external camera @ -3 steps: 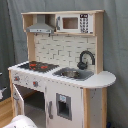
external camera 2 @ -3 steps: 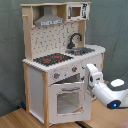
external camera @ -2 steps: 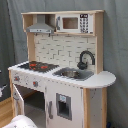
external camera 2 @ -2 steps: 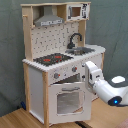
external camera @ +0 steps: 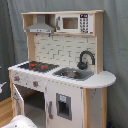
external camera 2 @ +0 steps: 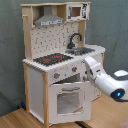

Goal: Play with the kitchen

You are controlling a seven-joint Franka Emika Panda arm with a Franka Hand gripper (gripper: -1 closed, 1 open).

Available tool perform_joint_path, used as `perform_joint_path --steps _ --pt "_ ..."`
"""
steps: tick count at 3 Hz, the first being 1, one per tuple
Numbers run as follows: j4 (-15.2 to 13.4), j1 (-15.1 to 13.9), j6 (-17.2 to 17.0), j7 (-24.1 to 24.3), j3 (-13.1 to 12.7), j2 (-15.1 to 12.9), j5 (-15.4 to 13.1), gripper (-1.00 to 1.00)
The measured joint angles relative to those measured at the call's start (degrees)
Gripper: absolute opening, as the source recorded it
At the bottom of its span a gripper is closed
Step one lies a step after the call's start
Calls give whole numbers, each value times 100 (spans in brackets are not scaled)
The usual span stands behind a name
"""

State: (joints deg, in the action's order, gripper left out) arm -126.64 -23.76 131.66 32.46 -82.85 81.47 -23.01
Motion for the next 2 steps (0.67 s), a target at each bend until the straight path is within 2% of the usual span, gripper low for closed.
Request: perform_joint_path --steps 2 --pt "-116 273 -53 -1288 467 -161 114 100"
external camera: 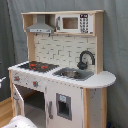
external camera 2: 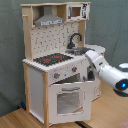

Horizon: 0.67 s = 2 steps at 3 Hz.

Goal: Play with the kitchen

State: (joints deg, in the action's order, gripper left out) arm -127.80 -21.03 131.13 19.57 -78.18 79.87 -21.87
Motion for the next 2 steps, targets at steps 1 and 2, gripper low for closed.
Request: perform_joint_path --steps 1,2 --pt "-86 169 -51 -672 278 -63 60 100" --pt "-184 330 -129 -1285 534 -116 115 100"
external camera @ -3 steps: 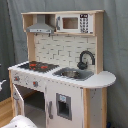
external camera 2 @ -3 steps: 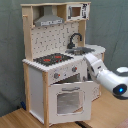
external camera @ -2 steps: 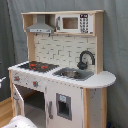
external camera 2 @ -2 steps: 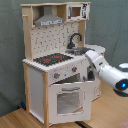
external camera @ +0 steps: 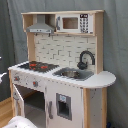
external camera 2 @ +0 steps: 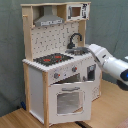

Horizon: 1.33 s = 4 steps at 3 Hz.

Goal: Play with the kitchen

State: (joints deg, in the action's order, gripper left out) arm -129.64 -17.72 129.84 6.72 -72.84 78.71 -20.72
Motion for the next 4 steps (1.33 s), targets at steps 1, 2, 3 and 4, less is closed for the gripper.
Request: perform_joint_path --steps 1,2,3,4 --pt "-109 151 -103 -538 212 -54 54 100" --pt "-271 314 -210 -1099 406 -135 129 100" --pt "-459 419 -262 -1683 531 -259 302 100" --pt "-560 416 -261 -2202 566 -433 551 100"
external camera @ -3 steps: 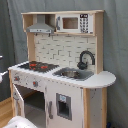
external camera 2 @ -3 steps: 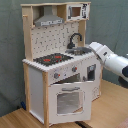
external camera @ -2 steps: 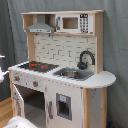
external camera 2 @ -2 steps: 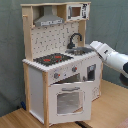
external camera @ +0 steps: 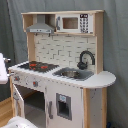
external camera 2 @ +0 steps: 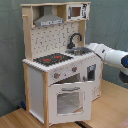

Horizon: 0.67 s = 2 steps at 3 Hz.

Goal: Play with the kitchen

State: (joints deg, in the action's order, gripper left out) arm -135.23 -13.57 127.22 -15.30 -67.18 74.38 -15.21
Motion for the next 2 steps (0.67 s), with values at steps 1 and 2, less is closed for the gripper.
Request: perform_joint_path --steps 1,2 --pt "-43 -8 -1 -484 24 -238 278 100" --pt "-45 -29 1 -922 95 -523 559 100"
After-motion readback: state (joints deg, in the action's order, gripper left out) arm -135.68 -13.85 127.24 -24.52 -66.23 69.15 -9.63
